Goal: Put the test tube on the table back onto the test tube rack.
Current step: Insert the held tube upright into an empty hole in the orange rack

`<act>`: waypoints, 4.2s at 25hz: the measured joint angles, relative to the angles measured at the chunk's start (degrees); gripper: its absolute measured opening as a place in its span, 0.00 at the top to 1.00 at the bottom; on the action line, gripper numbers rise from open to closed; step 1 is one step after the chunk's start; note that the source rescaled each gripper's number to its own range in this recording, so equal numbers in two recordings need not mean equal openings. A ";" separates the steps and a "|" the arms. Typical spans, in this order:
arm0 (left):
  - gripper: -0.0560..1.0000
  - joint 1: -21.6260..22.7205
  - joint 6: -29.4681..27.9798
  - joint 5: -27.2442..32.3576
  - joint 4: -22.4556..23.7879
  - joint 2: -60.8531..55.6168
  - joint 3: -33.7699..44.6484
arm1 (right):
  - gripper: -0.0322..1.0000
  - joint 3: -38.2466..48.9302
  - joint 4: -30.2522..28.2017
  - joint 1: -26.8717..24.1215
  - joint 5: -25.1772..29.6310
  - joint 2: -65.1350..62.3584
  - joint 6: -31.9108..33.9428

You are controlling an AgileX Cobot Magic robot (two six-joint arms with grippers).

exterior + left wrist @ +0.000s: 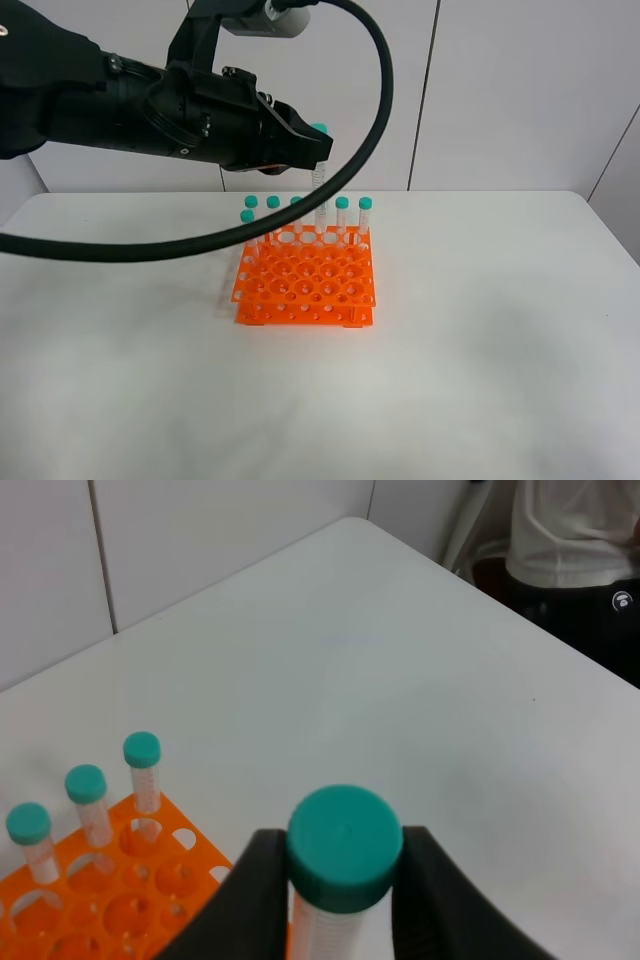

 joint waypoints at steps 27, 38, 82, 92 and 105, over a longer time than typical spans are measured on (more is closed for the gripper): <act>0.95 2.70 1.70 -9.62 -0.05 8.06 -1.91 | 0.01 0.00 0.39 0.00 -0.24 0.00 0.00; 0.95 10.31 1.95 -7.30 -6.94 22.57 -12.77 | 0.01 0.00 0.39 0.00 -0.24 0.00 0.00; 0.95 12.18 -13.80 -12.64 9.52 24.32 -7.69 | 0.01 0.00 0.39 0.00 -0.26 0.00 0.00; 0.95 9.81 -25.95 -14.06 19.42 24.32 -7.69 | 0.01 0.00 0.39 0.00 -0.26 0.00 0.00; 0.95 9.81 -37.53 -16.18 28.89 24.58 -7.64 | 0.01 0.00 0.39 0.00 -0.26 0.00 0.00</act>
